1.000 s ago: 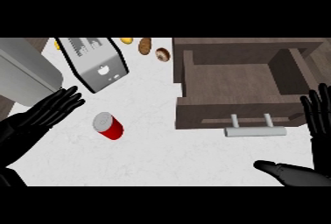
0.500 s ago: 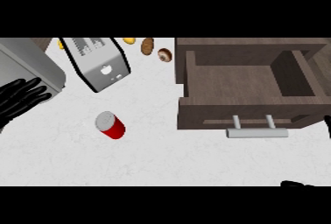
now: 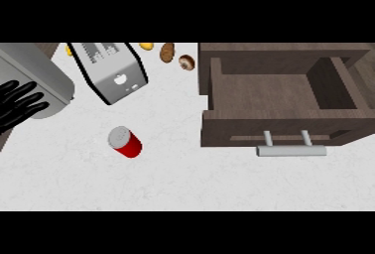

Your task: Pick up the can, place it into the drawer and close the drawer

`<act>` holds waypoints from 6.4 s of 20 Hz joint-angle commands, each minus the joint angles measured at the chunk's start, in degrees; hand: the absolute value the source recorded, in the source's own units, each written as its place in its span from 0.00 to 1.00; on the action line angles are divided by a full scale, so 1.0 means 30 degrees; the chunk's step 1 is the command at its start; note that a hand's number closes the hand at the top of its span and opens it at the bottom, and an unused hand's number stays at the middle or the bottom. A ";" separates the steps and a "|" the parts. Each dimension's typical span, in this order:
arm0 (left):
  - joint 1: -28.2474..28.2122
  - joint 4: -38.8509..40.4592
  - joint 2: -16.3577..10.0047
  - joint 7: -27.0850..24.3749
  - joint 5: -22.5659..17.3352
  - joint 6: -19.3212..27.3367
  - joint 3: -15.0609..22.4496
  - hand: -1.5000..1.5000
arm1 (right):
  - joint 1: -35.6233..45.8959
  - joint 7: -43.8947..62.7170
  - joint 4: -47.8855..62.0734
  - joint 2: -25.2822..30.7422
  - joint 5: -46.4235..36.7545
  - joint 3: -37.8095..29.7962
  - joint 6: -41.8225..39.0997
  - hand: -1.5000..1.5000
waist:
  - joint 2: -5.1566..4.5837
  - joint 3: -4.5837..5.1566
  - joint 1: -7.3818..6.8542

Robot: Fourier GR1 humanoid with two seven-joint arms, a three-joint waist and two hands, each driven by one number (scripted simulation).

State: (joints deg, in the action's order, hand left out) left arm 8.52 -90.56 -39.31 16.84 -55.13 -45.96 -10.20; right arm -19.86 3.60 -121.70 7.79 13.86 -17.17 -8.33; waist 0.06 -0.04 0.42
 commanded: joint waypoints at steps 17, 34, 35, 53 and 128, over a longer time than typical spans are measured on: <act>0.1882 0.1283 0.4166 0.3046 0.1182 0.2865 0.2394 0.00 | -0.1110 -0.0603 0.0573 0.0033 0.2593 -0.3973 -0.3259 0.00 | -0.0010 0.0010 0.0005; 0.1950 0.6289 0.7435 -0.2654 1.0256 0.1160 0.1998 0.00 | -0.2488 0.0529 -0.0360 -0.0283 0.4438 -0.6676 -0.5858 0.00 | -0.0021 0.0021 0.0107; 0.1512 0.5844 0.6521 -0.2571 0.9681 0.0582 0.1285 0.00 | -0.1602 0.0740 -0.0619 -0.0867 0.3710 -0.5686 -0.5505 0.00 | -0.0015 0.0018 -0.0023; 0.5838 1.9249 0.6298 -1.4310 1.8217 0.0145 0.1358 0.00 | -0.1283 0.1445 -0.1176 -0.1684 0.3430 -0.6625 -0.6605 0.00 | -0.0132 0.0046 0.0279; 1.1666 0.4972 1.3102 -0.2210 1.4183 2.3128 0.5174 1.00 | -0.2147 0.4373 -0.4274 -0.2376 0.6017 -0.7193 -0.5580 0.00 | -0.0018 0.0013 0.0136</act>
State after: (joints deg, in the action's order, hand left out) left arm 39.12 -77.81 -0.08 9.55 -12.50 19.74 2.73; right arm -26.38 14.29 -131.36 1.77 32.21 -39.86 -25.61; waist 0.09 -0.03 0.48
